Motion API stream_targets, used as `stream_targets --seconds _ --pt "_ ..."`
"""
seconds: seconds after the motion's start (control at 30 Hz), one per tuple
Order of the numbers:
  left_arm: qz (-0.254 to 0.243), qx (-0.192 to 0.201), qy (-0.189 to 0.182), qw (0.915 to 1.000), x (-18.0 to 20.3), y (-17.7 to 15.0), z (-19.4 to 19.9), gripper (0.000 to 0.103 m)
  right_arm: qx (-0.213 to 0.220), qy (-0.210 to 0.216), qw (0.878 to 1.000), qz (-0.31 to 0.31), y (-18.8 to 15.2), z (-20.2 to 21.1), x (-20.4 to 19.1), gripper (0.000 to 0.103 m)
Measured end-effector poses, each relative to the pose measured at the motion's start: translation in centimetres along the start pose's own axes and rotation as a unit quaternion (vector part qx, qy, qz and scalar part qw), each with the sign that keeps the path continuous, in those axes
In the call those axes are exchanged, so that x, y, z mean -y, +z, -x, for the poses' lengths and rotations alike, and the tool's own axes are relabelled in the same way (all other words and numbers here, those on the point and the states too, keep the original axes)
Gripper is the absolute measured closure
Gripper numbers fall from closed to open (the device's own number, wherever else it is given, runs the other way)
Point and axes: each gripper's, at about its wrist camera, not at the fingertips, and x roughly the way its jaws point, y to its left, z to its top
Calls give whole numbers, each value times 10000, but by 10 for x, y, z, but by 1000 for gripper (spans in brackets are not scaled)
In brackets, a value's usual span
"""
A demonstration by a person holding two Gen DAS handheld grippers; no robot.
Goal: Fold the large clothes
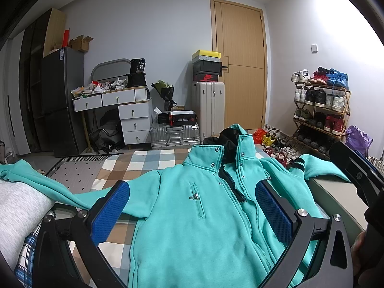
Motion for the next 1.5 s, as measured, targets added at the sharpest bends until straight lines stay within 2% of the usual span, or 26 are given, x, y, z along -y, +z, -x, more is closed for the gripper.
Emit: stream_targets --seconds 0.6,0.83,0.97,1.03,1.13,1.23,1.37,1.43,1.5 --pt "3 38 -6 10000 0 -5 0 1 -29 -23 10000 -5 -2 1 4 0" --pt "-50 15 -56 10000 4 -6 -2 1 -90 -332 9994 -59 -1 -3 8 0" --pt "-67 -104 -71 9999 6 -9 -8 1 -315 -483 9975 -399 10 -10 33 0" --pt "-95 -241 -157 9995 8 -11 -12 1 -477 -489 9961 -566 18 -12 61 0" --pt "-167 -411 -274 9986 13 -13 -16 1 -874 -1080 9891 -496 32 -16 122 0" --pt "-291 -458 -336 9980 20 -15 -14 1 -1393 -1627 9741 -723 42 -15 207 0" --pt "-407 -500 -332 9974 27 -15 -15 1 -2081 -2668 9292 -1487 46 1 337 1" --pt "-462 -564 -315 9968 31 -16 -19 1 -2079 -3063 9084 -1945 45 17 389 2" --pt "-518 -653 -310 9960 34 -17 -24 1 -1986 -3146 8887 -2678 37 36 444 2"
